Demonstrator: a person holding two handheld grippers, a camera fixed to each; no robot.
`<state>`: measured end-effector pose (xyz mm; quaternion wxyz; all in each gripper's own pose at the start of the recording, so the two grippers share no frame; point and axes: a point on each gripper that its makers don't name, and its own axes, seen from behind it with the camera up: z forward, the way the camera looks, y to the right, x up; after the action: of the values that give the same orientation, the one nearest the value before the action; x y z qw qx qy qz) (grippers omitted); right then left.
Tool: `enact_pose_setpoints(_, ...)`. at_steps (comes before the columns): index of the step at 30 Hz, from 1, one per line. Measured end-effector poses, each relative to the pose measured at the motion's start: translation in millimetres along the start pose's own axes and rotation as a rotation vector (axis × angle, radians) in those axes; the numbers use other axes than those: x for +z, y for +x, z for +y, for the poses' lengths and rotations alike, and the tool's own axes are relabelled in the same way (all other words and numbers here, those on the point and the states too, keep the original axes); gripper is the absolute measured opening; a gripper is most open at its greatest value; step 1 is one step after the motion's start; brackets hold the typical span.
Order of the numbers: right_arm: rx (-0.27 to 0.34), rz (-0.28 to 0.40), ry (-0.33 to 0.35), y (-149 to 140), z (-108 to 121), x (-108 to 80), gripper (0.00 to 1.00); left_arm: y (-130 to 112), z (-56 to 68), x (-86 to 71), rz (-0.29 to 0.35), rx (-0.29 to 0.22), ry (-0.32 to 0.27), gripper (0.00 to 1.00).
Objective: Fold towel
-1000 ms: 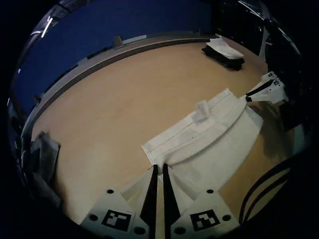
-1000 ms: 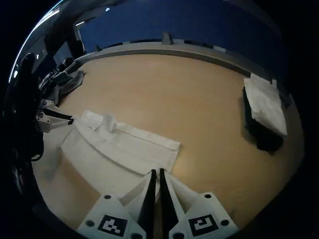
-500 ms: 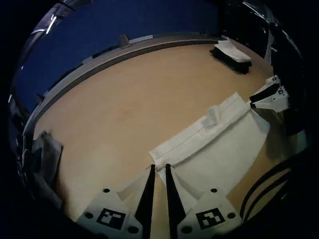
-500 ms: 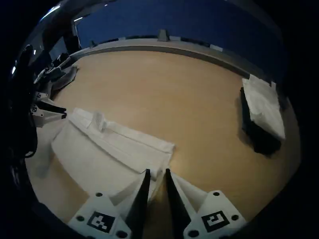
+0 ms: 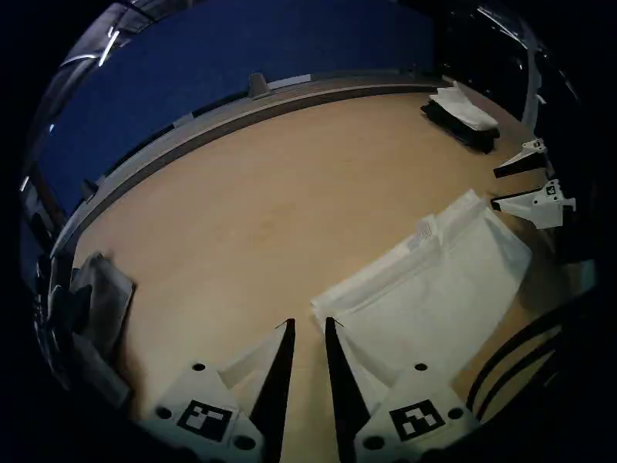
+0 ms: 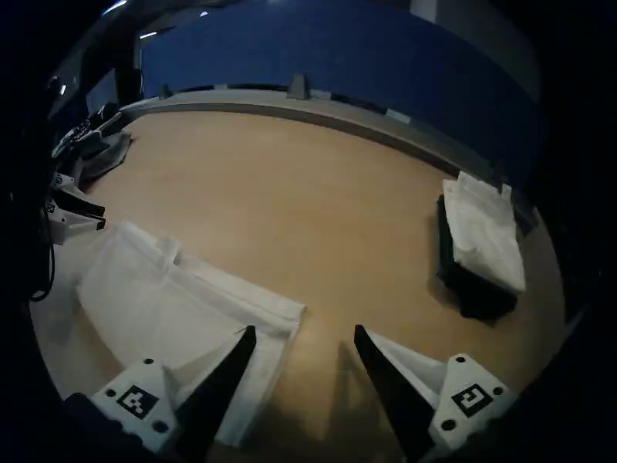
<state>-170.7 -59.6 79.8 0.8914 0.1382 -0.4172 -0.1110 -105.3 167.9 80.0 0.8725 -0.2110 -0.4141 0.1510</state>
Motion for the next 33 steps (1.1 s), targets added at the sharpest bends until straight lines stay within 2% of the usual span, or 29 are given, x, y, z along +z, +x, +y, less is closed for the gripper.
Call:
enact_pose_setpoints(7, 0.0, 0.016, 0.003, 3.9, -1.3, -4.9, 1.0, 0.8, 1.7, -3.8, 0.007, -0.007, -0.005, 0.28)
enact_pose_setpoints(9, -0.003, 0.017, 0.006, 3.5, -2.2, -6.3, 1.0, 1.4, 2.6, -5.0, 0.009, -0.01, -0.009, 0.35)
enact_pose_setpoints(15, -0.007, 0.016, 0.017, -0.4, -6.0, -10.6, 1.0, 0.2, 5.6, -10.6, 0.009, -0.025, -0.022, 0.8)
enact_pose_setpoints(17, -0.006, 0.015, 0.019, -2.2, -6.7, -11.5, 1.0, -1.1, 6.5, -11.7, 0.012, -0.03, -0.026, 0.87)
enact_pose_setpoints(26, -0.001, 0.014, 0.038, -7.3, -13.1, -17.0, 1.0, -3.2, 5.4, -17.8, 0.018, -0.039, -0.02, 0.91)
enact_pose_setpoints(33, -0.005, 0.01, 0.06, -15.7, -20.4, -23.4, 1.0, -4.7, 9.9, -32.5, 0.033, -0.054, -0.015, 0.92)
